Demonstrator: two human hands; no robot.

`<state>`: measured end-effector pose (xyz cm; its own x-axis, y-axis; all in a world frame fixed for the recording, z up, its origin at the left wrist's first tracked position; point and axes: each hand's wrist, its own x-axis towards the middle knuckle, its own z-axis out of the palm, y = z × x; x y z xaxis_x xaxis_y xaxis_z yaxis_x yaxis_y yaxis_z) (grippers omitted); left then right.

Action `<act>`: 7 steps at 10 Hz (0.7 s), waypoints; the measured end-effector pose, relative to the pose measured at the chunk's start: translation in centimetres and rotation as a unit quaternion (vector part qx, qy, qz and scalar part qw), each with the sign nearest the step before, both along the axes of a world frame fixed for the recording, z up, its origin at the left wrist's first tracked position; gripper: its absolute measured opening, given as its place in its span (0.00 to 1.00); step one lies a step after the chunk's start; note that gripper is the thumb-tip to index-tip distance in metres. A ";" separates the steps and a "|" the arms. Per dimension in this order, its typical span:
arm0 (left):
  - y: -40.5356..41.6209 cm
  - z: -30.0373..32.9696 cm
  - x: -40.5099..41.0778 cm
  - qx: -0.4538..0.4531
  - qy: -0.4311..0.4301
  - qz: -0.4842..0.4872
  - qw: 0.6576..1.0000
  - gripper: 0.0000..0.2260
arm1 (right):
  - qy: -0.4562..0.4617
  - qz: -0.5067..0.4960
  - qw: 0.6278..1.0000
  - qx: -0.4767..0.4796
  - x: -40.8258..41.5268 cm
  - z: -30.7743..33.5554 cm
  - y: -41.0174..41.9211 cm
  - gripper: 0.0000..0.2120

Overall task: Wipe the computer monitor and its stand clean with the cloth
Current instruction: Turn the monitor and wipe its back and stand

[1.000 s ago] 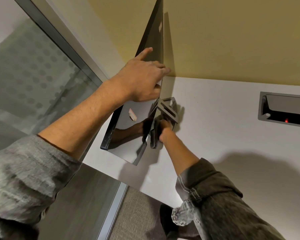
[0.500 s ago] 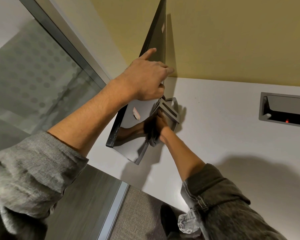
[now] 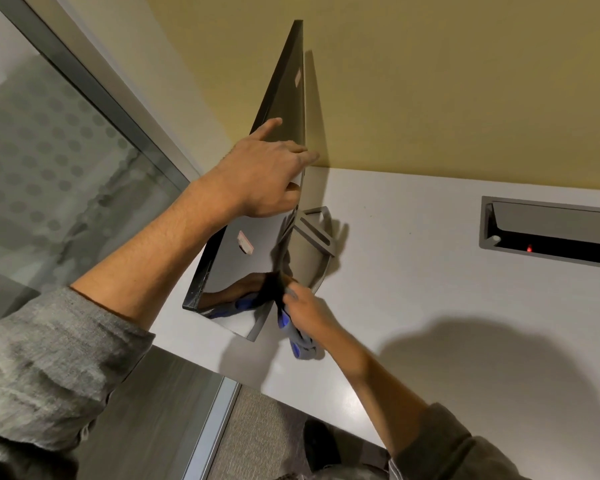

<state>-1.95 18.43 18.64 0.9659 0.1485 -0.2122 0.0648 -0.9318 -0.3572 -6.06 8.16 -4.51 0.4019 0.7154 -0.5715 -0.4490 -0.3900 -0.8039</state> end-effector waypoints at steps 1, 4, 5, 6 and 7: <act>0.1 -0.1 0.1 -0.001 0.003 -0.004 1.000 0.27 | -0.008 -0.056 0.998 -0.042 1.3 -0.5 -2.9 0.11; 1.9 0.3 2.9 -0.023 0.017 0.000 1.000 0.27 | -0.142 -0.109 0.983 0.039 13.4 0.9 -0.3 0.16; 2.5 0.4 4.0 -0.026 0.015 0.007 1.000 0.27 | -0.194 -0.053 0.979 0.035 15.7 0.4 2.5 0.19; 3.3 0.4 5.2 -0.030 0.015 0.012 0.999 0.27 | -0.287 0.062 0.954 -0.052 18.3 -1.8 6.1 0.20; 3.7 0.5 5.7 -0.029 0.014 0.015 0.999 0.27 | -0.306 0.120 0.940 -0.090 19.5 -2.5 8.0 0.19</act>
